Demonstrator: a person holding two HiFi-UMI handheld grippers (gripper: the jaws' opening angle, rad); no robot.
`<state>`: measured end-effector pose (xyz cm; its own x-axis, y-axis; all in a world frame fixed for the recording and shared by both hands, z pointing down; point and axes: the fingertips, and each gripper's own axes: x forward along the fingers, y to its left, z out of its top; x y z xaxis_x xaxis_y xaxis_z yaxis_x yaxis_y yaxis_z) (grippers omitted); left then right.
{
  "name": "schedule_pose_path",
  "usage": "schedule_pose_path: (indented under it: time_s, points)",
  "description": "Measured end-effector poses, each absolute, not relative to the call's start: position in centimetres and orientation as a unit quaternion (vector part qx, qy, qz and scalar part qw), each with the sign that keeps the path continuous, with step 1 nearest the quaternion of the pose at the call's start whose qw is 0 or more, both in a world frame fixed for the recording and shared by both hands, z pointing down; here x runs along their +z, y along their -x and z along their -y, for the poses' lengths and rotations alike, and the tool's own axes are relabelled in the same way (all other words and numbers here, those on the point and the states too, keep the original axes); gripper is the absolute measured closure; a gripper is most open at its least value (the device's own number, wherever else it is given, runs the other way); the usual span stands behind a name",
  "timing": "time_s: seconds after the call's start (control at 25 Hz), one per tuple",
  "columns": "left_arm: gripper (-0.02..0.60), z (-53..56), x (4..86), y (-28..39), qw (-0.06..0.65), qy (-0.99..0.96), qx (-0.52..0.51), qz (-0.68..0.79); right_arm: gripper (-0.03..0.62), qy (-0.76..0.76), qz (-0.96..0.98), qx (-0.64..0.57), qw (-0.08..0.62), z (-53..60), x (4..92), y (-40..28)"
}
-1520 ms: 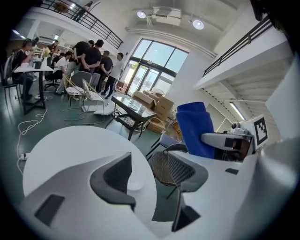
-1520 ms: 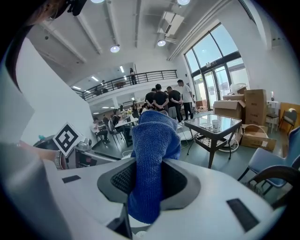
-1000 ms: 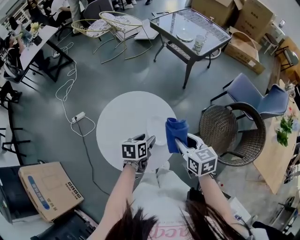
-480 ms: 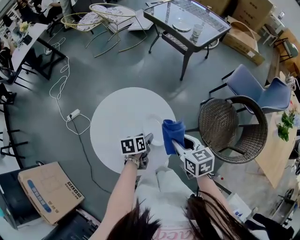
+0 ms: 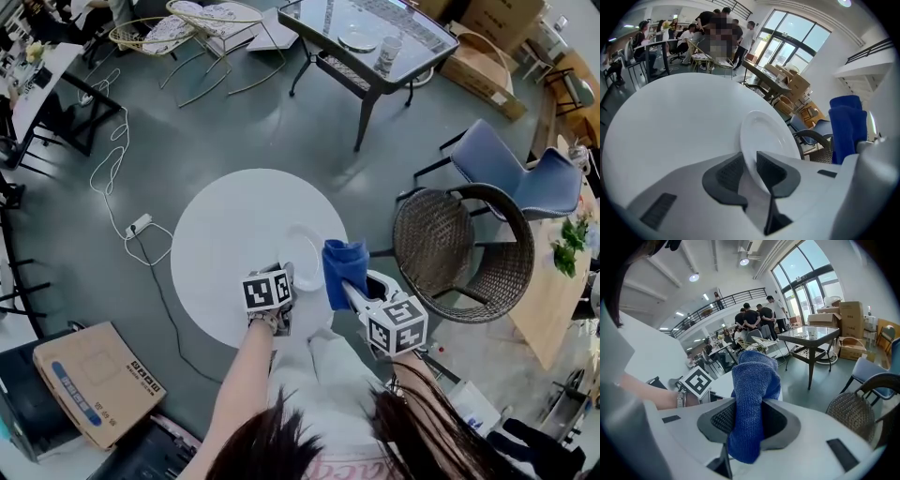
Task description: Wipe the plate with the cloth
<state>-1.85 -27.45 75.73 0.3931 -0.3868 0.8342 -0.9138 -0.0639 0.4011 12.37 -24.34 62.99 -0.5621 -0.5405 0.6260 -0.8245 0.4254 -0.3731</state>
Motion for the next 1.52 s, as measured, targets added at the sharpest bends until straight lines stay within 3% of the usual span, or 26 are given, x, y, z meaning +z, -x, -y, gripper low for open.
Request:
schedule_pose_path:
  time_s: [0.68, 1.52]
  points:
    - [0.561, 26.7, 72.2, 2.8, 0.543, -0.722, 0.069, 0.422, 0.461, -0.416, 0.822, 0.327, 0.21, 23.7, 62.1, -11.2]
    - [0.562, 27.8, 59.8, 4.1, 0.475, -0.784, -0.043, 0.396, 0.461, -0.419, 0.858, 0.25, 0.162, 25.4, 53.9, -8.9]
